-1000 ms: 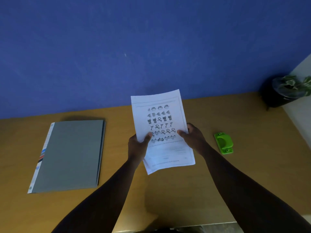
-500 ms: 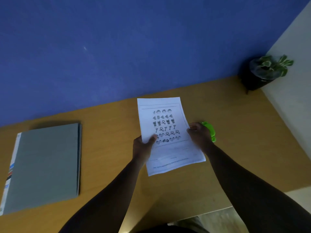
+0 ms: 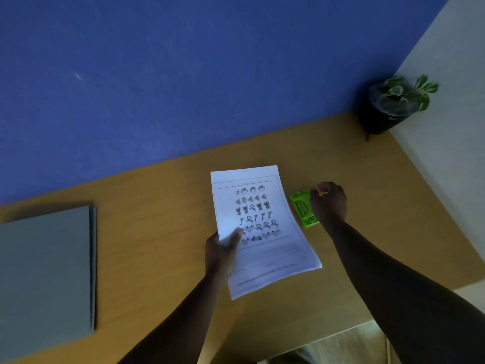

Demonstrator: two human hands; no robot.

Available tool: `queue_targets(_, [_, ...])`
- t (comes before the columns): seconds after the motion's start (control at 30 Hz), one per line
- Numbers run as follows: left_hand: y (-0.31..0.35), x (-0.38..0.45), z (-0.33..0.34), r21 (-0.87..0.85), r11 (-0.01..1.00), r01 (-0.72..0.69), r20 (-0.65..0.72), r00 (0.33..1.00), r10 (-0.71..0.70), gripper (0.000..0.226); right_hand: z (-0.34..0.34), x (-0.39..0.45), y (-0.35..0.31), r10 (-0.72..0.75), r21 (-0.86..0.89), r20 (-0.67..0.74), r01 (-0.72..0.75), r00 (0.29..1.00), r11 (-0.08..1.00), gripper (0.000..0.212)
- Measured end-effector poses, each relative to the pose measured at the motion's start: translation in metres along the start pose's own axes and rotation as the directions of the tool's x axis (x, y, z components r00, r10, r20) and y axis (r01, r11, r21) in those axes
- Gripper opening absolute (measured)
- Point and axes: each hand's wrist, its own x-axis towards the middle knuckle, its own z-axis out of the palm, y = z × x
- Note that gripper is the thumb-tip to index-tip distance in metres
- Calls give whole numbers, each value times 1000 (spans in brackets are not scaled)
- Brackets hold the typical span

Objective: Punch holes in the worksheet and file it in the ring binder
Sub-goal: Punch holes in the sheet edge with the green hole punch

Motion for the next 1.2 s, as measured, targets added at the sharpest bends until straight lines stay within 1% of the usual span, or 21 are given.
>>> queue_targets(0.07, [-3,-3,5,-1,1000,-9,5,1000,9,26,2,4,2,28,-1,37,-28,999,1000,30])
queue_targets(0.2, [-5,-5,16,-23,1000,6,8,1000,-5,23,5,13,6,93,0,98,-94,991,996,33])
queue_targets(0.3, [-6,-6,19,-18,1000,7,4,1000,-7,25,9,17,8,77,-41,148,-72,986,997,33])
queue_targets(0.4, [-8,-7,21,-30,999,10,-5,1000,-10,22,11,19,10,99,-38,158,-95,982,995,35])
queue_targets(0.5, [-7,-7,22,-42,999,13,-18,1000,-13,21,14,19,14,70,-48,164,-63,984,997,33])
queue_targets(0.63, [-5,-8,21,-44,999,9,5,1000,-9,13,14,19,15,60,-34,163,-55,985,998,33])
queue_targets(0.77, [-5,-9,25,-52,998,22,28,999,-20,16,14,19,16,54,-29,173,-49,983,998,33])
queue_targets(0.9, [-7,-6,31,-42,999,30,31,999,-28,28,12,20,17,52,-18,174,-49,983,999,33])
queue_targets(1.07, [-8,-3,32,4,1000,19,7,1000,-19,31,13,22,18,55,-20,184,-53,981,998,35])
queue_targets(1.2, [-10,-3,32,29,1000,10,27,1000,-11,31,15,23,17,57,-34,186,-52,981,998,34])
